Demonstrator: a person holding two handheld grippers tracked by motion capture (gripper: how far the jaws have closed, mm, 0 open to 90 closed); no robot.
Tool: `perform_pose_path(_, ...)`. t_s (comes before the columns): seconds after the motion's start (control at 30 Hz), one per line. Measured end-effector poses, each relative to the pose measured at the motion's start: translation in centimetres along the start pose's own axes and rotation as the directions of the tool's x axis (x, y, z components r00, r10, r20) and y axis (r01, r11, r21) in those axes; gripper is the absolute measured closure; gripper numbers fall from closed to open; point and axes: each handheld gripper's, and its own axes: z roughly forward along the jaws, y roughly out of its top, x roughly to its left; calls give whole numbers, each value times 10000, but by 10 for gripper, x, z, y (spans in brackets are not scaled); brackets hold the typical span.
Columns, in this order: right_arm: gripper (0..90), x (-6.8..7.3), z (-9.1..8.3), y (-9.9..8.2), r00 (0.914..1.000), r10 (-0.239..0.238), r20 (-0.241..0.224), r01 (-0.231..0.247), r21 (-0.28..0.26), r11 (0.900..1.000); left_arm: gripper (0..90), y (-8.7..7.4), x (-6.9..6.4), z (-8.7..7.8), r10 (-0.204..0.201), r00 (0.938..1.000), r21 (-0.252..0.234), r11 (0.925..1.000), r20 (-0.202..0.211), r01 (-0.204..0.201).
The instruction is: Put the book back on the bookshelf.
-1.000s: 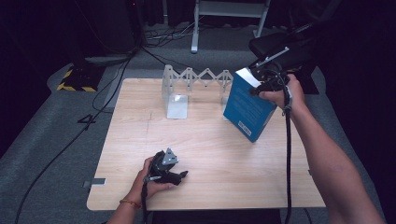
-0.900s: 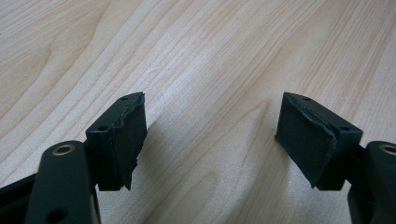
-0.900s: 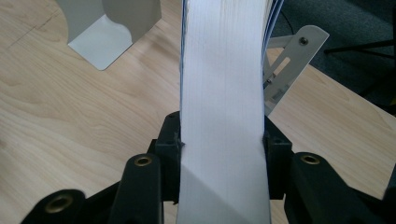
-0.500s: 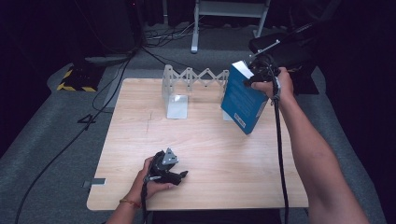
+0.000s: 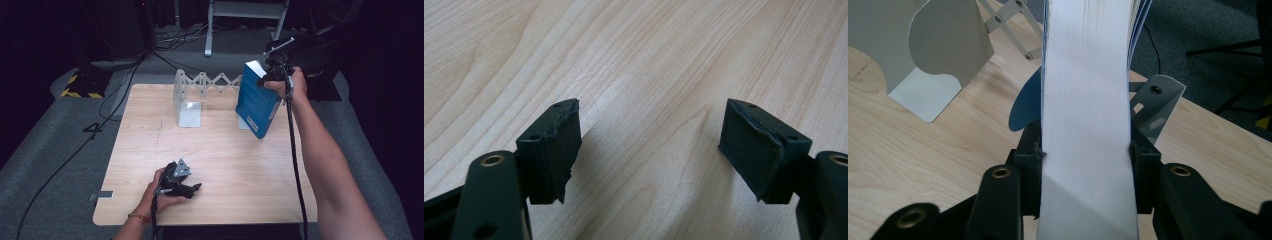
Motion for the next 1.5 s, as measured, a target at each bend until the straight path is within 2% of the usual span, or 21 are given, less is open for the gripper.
perform_pose_path(0.2, 609, 1, 1, 1, 9986, 406, 352, -398, -224, 9990, 254, 0, 0, 0, 13, 10000, -9, 10000, -1, -13)
perform_pose_path(0.27, 609, -1, 2, 1, 9957, 753, 541, -733, -379, 9966, 255, 0, 0, 0, 19, 10000, -12, 10000, -3, -19)
perform_pose_path(0.43, 609, -2, 4, 2, 9929, 998, 649, -969, -455, 9943, 256, 0, 0, 0, 19, 10000, -7, 10000, -6, -19)
perform_pose_path(0.67, 608, 2, 8, 4, 9853, 1356, 1043, -1305, -548, 9899, 255, 0, -1, 0, 33, 10000, -14, 10000, 41, -33)
perform_pose_path(0.93, 604, -4, 10, 6, 9791, 1767, 1002, -1718, -559, 9835, 256, 0, -1, 0, 83, 9999, -6, 10000, 86, -83)
perform_pose_path(1.17, 588, -7, 7, 0, 9822, 1743, 705, -1682, -856, 9820, 256, 0, -1, 0, 96, 9999, -3, 10000, 94, -96)
perform_pose_path(1.27, 556, -9, 2, -4, 9836, 1755, 416, -1708, -976, 9805, 255, 0, -2, 0, 86, 9999, -3, 10000, 82, -86)
perform_pose_path(1.4, 505, -8, -8, -9, 9886, 1377, 608, -1306, -1080, 9855, 255, 0, -1, 0, 64, 9999, -1, 10000, 90, -64)
perform_pose_path(1.43, 497, -8, -11, -14, 9909, 1238, 535, -1175, -1082, 9872, 255, 0, -1, 0, 66, 9999, -2, 10000, 90, -66)
perform_pose_path(1.5, 478, -9, -13, -18, 9912, 1255, 425, -1199, -1159, 9860, 255, 0, -1, 0, 59, 9999, -6, 10000, 89, -58)
